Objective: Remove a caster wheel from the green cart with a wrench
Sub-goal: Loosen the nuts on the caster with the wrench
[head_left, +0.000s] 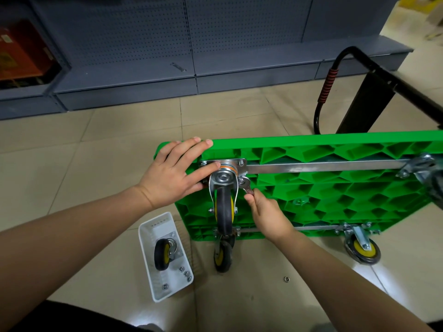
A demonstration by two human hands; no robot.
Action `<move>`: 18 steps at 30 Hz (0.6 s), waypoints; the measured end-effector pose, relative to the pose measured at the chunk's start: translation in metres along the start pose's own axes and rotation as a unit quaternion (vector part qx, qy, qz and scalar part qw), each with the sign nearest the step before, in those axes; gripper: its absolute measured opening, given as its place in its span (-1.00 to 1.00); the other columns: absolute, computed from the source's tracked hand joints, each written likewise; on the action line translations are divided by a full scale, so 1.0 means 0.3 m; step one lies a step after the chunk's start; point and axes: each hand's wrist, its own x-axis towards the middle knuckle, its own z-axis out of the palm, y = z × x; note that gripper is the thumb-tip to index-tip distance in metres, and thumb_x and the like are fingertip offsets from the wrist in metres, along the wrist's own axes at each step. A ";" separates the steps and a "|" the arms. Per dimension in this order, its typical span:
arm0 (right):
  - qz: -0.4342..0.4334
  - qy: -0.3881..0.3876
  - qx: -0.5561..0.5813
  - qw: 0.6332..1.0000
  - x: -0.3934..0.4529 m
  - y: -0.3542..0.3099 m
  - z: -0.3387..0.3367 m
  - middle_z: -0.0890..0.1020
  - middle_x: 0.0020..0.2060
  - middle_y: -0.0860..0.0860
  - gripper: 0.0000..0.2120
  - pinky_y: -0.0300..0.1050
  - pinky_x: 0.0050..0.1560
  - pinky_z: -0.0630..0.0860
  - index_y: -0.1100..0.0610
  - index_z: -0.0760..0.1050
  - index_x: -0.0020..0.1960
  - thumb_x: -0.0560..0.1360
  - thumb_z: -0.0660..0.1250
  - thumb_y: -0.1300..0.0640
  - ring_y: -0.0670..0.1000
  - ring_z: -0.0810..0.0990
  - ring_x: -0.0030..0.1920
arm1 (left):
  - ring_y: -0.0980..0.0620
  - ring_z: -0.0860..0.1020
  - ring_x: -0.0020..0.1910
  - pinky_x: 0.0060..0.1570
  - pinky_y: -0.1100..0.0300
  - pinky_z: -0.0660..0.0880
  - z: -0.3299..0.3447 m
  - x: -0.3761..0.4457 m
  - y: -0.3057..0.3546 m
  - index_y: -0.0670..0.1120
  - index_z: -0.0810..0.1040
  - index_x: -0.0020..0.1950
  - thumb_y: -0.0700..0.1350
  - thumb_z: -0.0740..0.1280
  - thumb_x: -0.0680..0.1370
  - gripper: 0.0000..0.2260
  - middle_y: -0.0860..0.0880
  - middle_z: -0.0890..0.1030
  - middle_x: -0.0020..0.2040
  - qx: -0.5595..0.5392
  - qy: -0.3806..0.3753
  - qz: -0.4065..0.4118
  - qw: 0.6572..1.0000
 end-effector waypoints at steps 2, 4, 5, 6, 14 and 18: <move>0.004 -0.007 -0.018 1.000 -0.001 -0.007 -0.016 0.48 -0.39 0.08 -0.70 0.04 -0.33 0.36 0.11 0.40 0.12 0.70 0.05 -0.10 0.07 0.43 -0.44 | -0.20 0.44 0.40 0.29 -0.10 0.34 0.000 0.002 0.001 0.10 0.54 0.43 0.24 0.40 0.54 -0.51 -0.18 0.47 0.46 0.000 0.003 -0.002 1.000; 0.010 -0.011 -0.030 0.999 -0.007 -0.016 -0.026 0.49 -0.39 0.09 -0.70 0.07 -0.33 0.38 0.11 0.39 0.10 0.70 0.06 -0.10 0.08 0.44 -0.44 | -0.20 0.43 0.40 0.29 -0.10 0.34 -0.003 0.004 0.001 0.10 0.54 0.42 0.23 0.40 0.54 -0.52 -0.17 0.48 0.46 -0.004 0.003 -0.006 1.000; 0.013 -0.012 -0.031 0.999 -0.010 -0.021 -0.031 0.48 -0.39 0.10 -0.71 0.08 -0.33 0.39 0.10 0.38 0.09 0.70 0.05 -0.10 0.09 0.43 -0.44 | -0.20 0.43 0.40 0.29 -0.10 0.33 -0.003 0.003 0.001 0.11 0.54 0.43 0.23 0.40 0.54 -0.52 -0.17 0.47 0.46 -0.005 0.003 -0.007 1.000; 0.015 -0.014 -0.032 0.999 -0.015 -0.026 -0.035 0.48 -0.39 0.10 -0.72 0.10 -0.33 0.40 0.09 0.37 0.07 0.70 0.05 -0.10 0.10 0.43 -0.44 | -0.20 0.42 0.41 0.30 -0.10 0.33 -0.003 0.001 0.000 0.11 0.53 0.43 0.23 0.40 0.54 -0.52 -0.17 0.47 0.46 -0.005 0.002 -0.007 1.000; 0.039 -0.047 -0.071 0.996 -0.028 -0.061 -0.084 0.45 -0.40 0.11 -0.70 0.10 -0.31 0.43 0.09 0.30 0.01 0.70 0.03 -0.13 0.14 0.41 -0.42 | -0.21 0.43 0.41 0.33 -0.09 0.29 -0.007 0.001 -0.002 0.11 0.51 0.45 0.21 0.36 0.57 -0.53 -0.18 0.45 0.47 -0.005 -0.006 -0.002 1.000; 0.052 -0.071 -0.098 0.991 -0.027 -0.079 -0.113 0.46 -0.38 0.11 -0.70 0.03 -0.30 0.36 0.07 0.27 -0.01 0.70 0.00 -0.14 0.11 0.41 -0.40 | -0.20 0.43 0.41 0.35 -0.08 0.26 -0.004 -0.002 0.000 0.11 0.51 0.45 0.23 0.39 0.55 -0.50 -0.18 0.45 0.48 0.002 -0.005 -0.001 1.000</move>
